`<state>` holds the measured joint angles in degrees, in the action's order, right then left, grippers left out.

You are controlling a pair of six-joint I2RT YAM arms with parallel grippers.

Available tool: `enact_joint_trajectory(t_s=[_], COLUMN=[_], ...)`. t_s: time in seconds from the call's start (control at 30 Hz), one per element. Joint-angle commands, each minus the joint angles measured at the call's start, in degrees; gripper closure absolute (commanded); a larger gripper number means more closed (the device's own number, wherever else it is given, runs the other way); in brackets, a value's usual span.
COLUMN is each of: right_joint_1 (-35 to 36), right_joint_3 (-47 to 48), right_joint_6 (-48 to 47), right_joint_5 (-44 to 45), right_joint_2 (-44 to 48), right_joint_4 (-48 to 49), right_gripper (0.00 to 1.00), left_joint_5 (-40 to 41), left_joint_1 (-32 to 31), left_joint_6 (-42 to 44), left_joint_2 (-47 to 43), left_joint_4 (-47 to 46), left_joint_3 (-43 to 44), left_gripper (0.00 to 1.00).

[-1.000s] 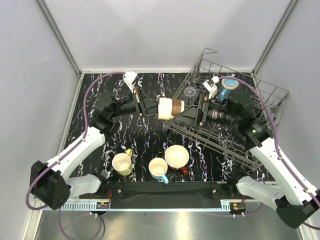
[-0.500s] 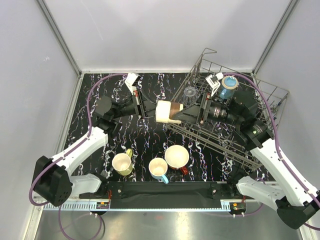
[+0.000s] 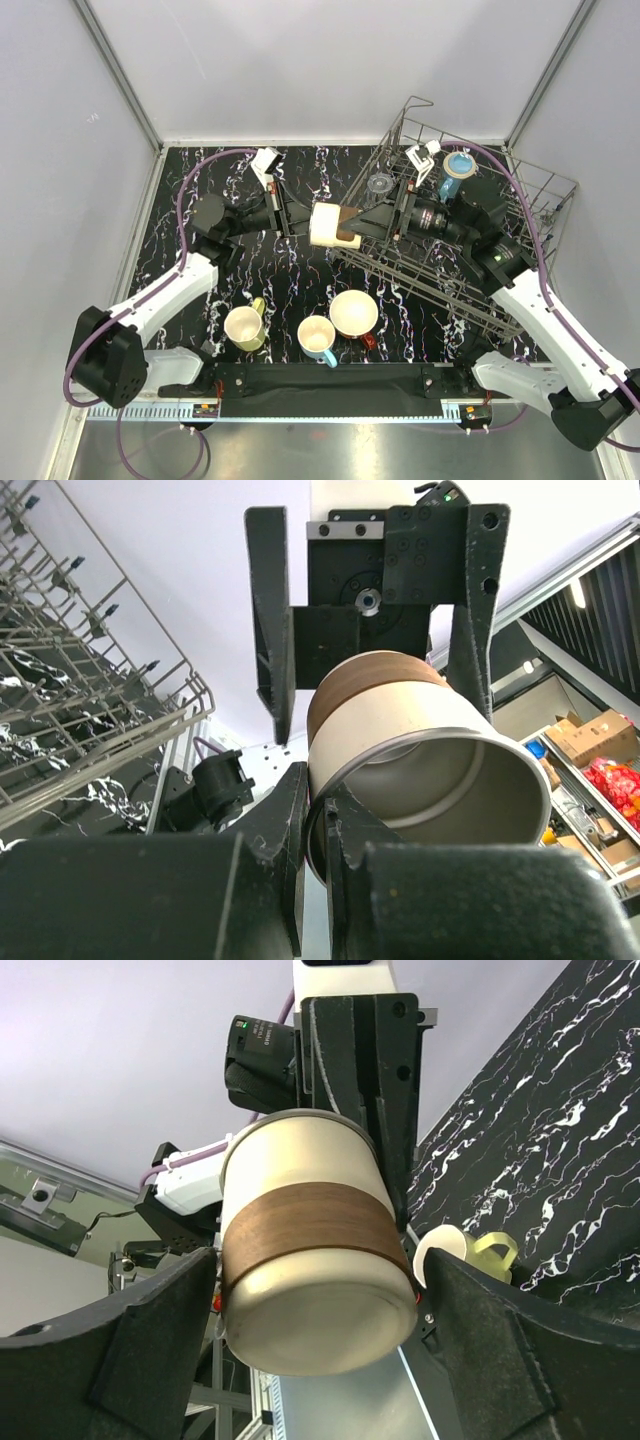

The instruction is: Load the cups into the dish rack

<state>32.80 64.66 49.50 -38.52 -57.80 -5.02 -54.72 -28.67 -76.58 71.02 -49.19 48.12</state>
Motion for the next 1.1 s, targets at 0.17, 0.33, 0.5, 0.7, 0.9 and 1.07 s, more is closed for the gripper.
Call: enact_joint_trajectory(t_s=[0.17, 0.33, 0.5, 0.7, 0.9, 1.07], right_joint_1=[1.48, 2.45, 2.62, 2.62, 2.62, 2.19], right_joint_3=[0.55, 0.11, 1.69, 7.04, 16.53, 29.07], right_joint_6=[1.04, 0.69, -0.45, -2.56, -2.30, -0.80], right_joint_5=[0.20, 2.21, 4.51, 15.65, 32.00, 51.68], right_joint_2=[-0.91, -0.38, 1.28, 2.78, -0.29, -6.43], right_joint_4=[3.79, 1.25, -3.41, -16.49, -36.89, -57.44], right_gripper=[0.56, 0.83, 1.00, 1.00, 1.00, 1.00], left_joint_5=[-1.09, -1.27, -1.71, 0.75, 4.77, 18.22], left_joint_1=[0.28, 0.89, 1.42, 3.96, 7.30, 7.75], left_joint_6=[-0.50, -0.42, 1.51, 5.56, 16.48, 32.09], left_joint_2=[0.87, 1.31, 1.49, 1.75, 0.35, -4.66], left_joint_4=[-3.90, -3.11, 0.22, 11.56, 30.55, 54.96], left_joint_3=[0.13, 0.13, 0.57, -0.04, 2.94, 10.41], left_gripper=[1.00, 0.94, 0.52, 0.17, 0.12, 0.12])
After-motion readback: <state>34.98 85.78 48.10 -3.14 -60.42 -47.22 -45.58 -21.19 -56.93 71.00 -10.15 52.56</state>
